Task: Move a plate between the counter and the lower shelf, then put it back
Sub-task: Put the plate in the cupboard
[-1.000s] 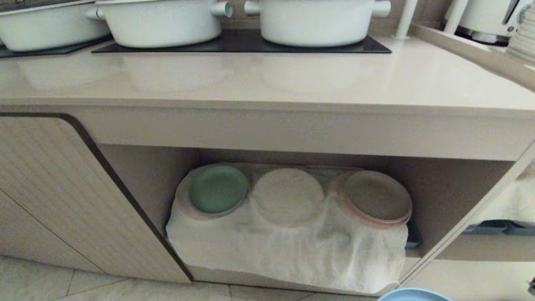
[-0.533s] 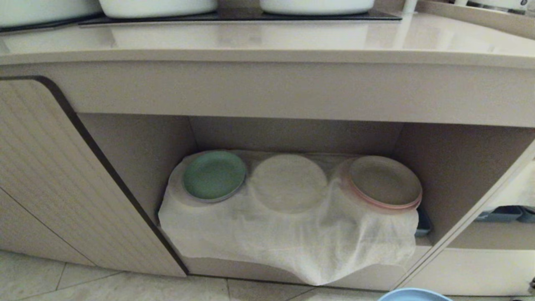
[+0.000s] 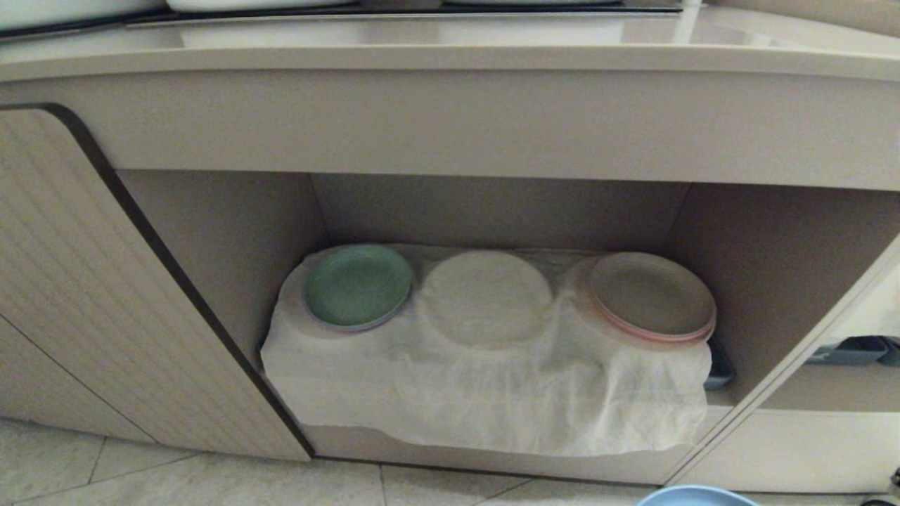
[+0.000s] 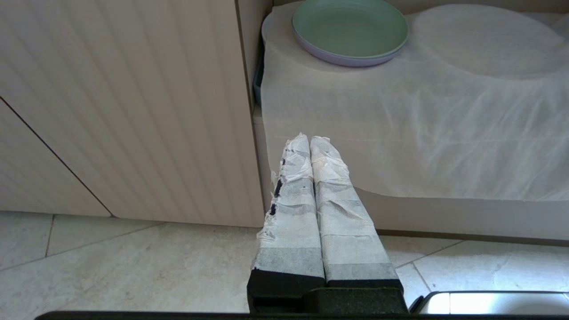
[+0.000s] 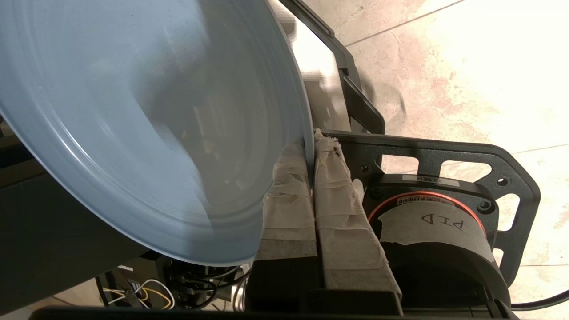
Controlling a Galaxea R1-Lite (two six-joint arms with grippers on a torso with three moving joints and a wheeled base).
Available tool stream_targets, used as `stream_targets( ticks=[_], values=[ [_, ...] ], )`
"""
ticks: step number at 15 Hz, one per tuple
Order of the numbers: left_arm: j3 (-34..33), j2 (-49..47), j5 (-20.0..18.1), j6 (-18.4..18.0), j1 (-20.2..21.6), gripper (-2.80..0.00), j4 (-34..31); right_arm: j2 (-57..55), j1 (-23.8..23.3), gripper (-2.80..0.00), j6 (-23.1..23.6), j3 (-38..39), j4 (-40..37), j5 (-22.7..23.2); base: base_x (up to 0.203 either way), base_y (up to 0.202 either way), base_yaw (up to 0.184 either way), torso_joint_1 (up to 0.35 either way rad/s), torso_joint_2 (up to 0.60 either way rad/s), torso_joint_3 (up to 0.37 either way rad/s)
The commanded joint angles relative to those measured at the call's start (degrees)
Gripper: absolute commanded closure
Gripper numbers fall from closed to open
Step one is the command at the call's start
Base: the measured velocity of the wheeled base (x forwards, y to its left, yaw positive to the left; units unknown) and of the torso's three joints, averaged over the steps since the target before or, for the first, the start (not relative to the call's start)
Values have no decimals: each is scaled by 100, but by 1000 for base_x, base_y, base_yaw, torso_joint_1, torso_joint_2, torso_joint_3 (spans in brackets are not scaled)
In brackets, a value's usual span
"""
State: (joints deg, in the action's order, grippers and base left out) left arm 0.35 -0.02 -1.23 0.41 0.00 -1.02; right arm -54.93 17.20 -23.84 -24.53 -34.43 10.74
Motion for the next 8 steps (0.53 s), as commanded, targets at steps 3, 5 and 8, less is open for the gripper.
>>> stream_targets(
  ticks=[3,5,8],
  values=[
    [0,2,0,2,0,0,-4,-64,3,0,-6,-43,34,-2,0,0,0,0,0,0],
    [0,2,0,2,0,0,-4,-189,3,0,6,-66,59,-2,0,0,0,0,0,0],
    [0,2,0,2,0,0,-4,-514,3,0,11,-82,320,-2,0,0,0,0,0,0]
  ],
)
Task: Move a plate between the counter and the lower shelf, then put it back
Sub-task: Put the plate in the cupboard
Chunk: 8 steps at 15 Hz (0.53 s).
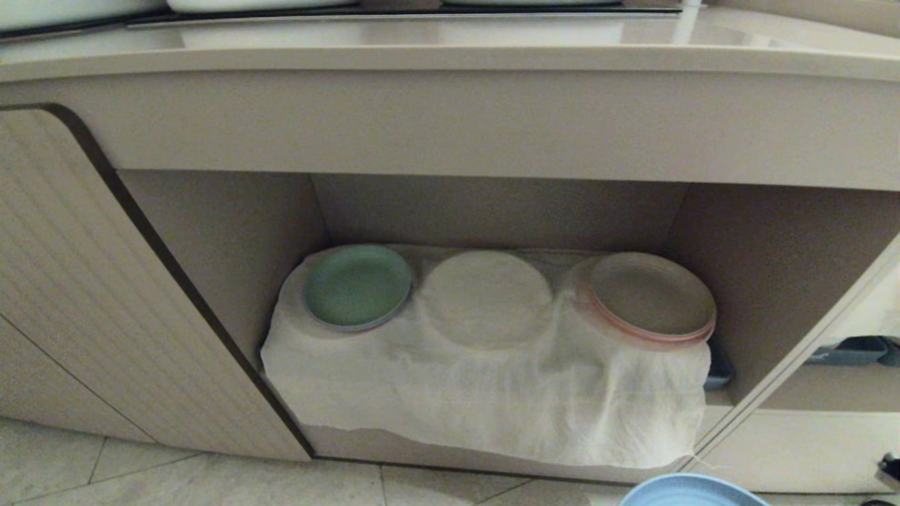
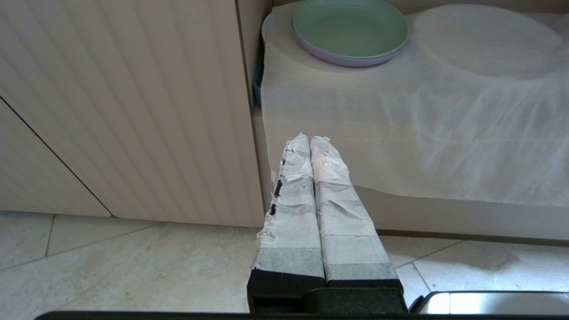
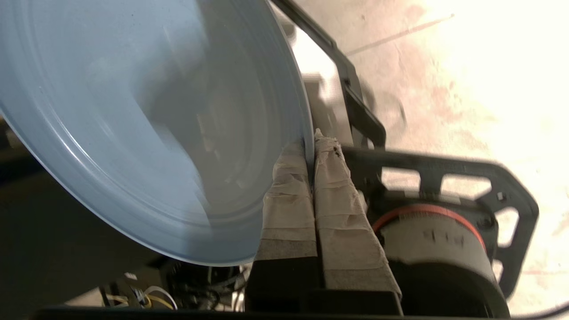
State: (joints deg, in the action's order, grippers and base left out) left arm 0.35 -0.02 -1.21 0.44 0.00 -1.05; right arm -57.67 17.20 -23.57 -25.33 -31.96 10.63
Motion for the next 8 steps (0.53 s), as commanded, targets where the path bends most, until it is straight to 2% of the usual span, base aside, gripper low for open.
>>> stream_targets(
  ticks=[1,4,8],
  values=[
    [0,2,-2,0,0,0,-1,-353,3,0,-16,-2,222,9,0,0,0,0,0,0],
    [0,2,-2,0,0,0,-1,-815,3,0,-17,-135,569,11,0,0,0,0,0,0],
    [0,2,-2,0,0,0,-1,-1473,3,0,-22,-776,703,9,0,0,0,0,0,0]
  ],
)
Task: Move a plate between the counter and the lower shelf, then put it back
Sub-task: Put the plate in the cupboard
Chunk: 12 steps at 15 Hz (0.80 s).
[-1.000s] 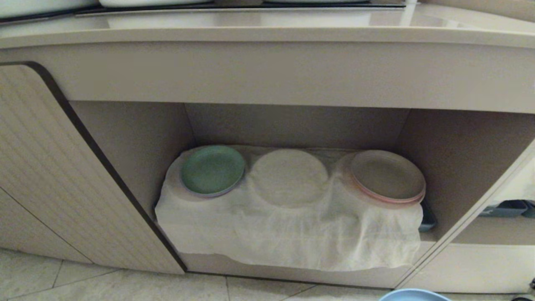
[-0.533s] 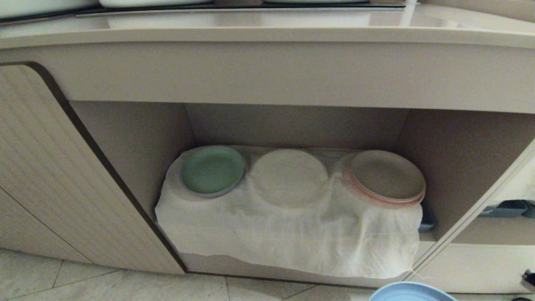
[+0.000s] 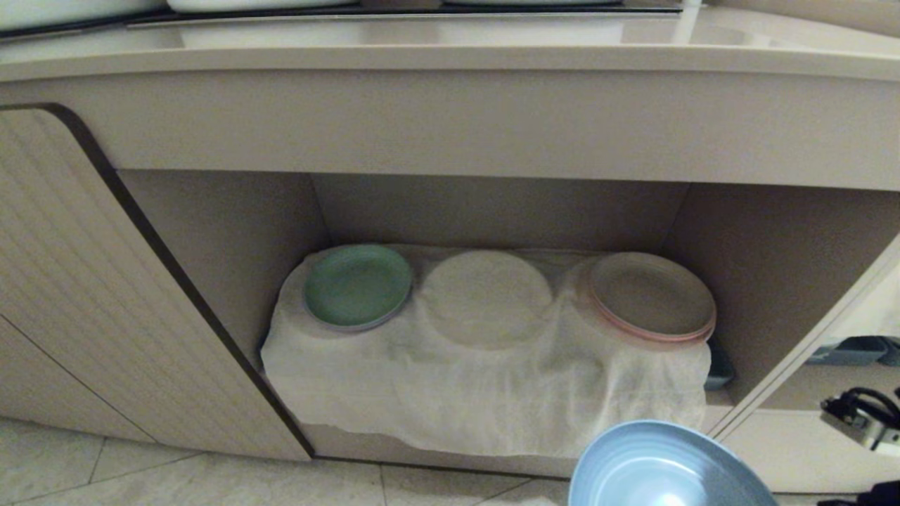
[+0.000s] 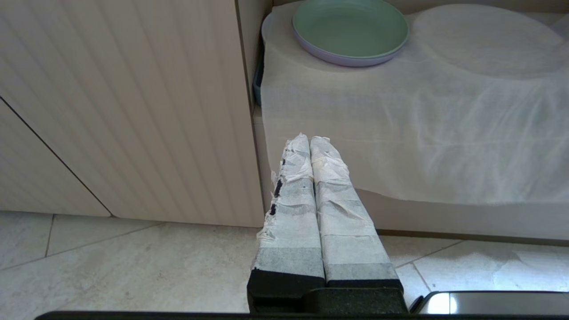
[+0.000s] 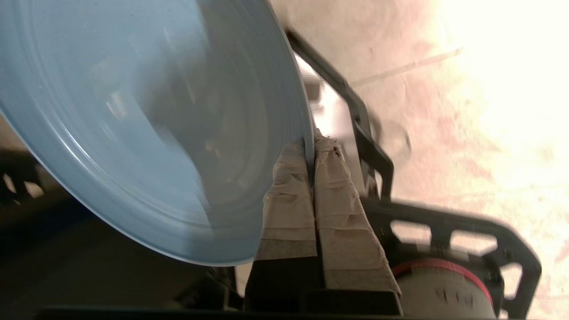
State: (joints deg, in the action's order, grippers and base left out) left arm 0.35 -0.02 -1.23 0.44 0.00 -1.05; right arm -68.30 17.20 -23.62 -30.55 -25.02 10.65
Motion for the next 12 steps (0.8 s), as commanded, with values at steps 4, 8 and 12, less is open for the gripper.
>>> stream_targets(
  ticks=[4,8,12],
  values=[
    [0,2,0,0,0,0,-1,-824,9,0,-25,-799,41,8,0,0,0,0,0,0],
    [0,2,0,0,0,0,-1,-1162,142,0,-49,-1146,40,7,0,0,0,0,0,0],
    [0,2,5,0,0,0,-1,-1580,674,0,-776,-1656,31,-3,0,0,0,0,0,0]
  ],
)
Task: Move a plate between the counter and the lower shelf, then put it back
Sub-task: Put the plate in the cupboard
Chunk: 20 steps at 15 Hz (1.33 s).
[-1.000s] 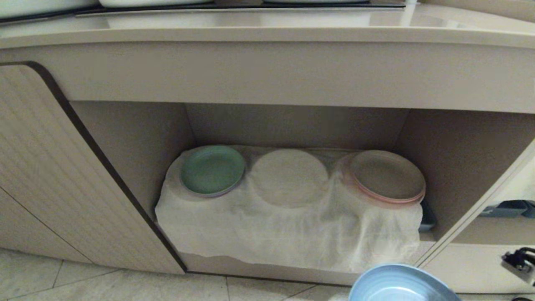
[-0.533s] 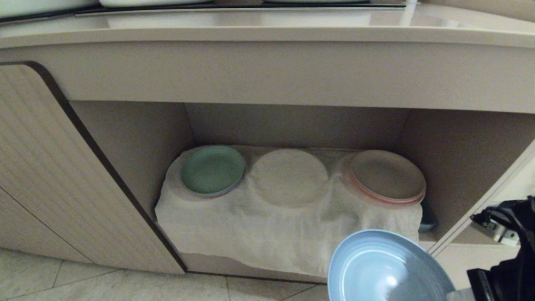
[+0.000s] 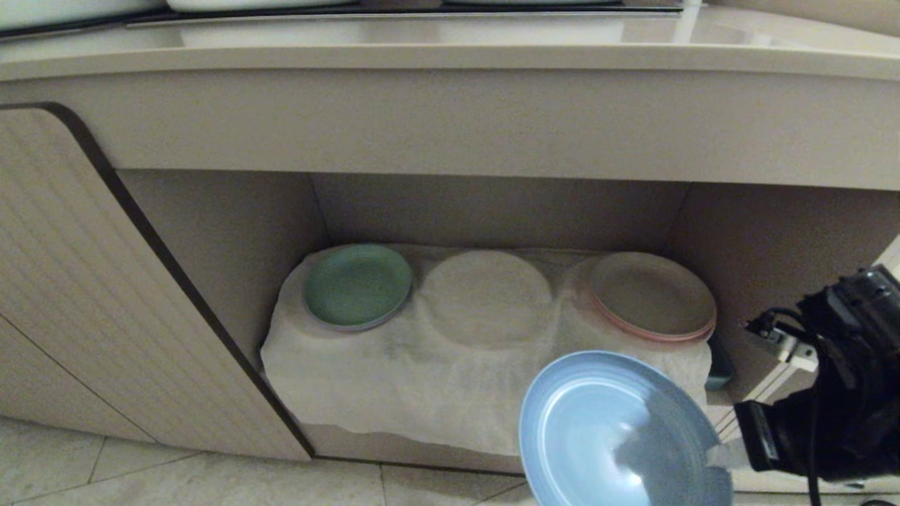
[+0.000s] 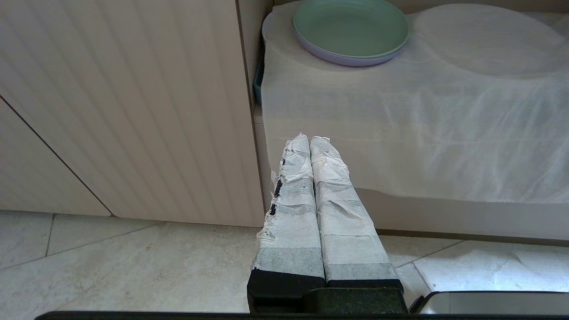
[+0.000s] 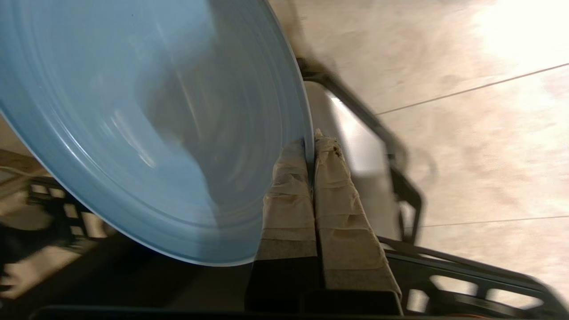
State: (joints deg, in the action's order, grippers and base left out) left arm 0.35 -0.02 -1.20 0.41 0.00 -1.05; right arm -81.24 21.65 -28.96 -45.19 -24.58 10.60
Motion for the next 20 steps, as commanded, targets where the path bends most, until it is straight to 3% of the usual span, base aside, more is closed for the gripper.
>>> stream_targets(
  ticks=[1,7,14,17,20],
  values=[
    [0,2,-3,2,0,0,-1,-416,371,0,-394,-279,-10,-14,0,0,0,0,0,0],
    [0,2,-3,-6,0,0,-1,-1185,877,0,-1353,-873,5,-489,0,0,0,0,0,0],
    [0,2,-3,2,0,0,-1,-1679,1043,0,-2328,-1428,32,-549,0,0,0,0,0,0],
    [0,2,-3,2,0,0,-1,-1858,1052,0,-2671,-1538,379,-599,0,0,0,0,0,0],
    [0,2,-3,2,0,0,-1,-2178,1165,0,-3046,-1788,566,-1060,0,0,0,0,0,0]
  ],
)
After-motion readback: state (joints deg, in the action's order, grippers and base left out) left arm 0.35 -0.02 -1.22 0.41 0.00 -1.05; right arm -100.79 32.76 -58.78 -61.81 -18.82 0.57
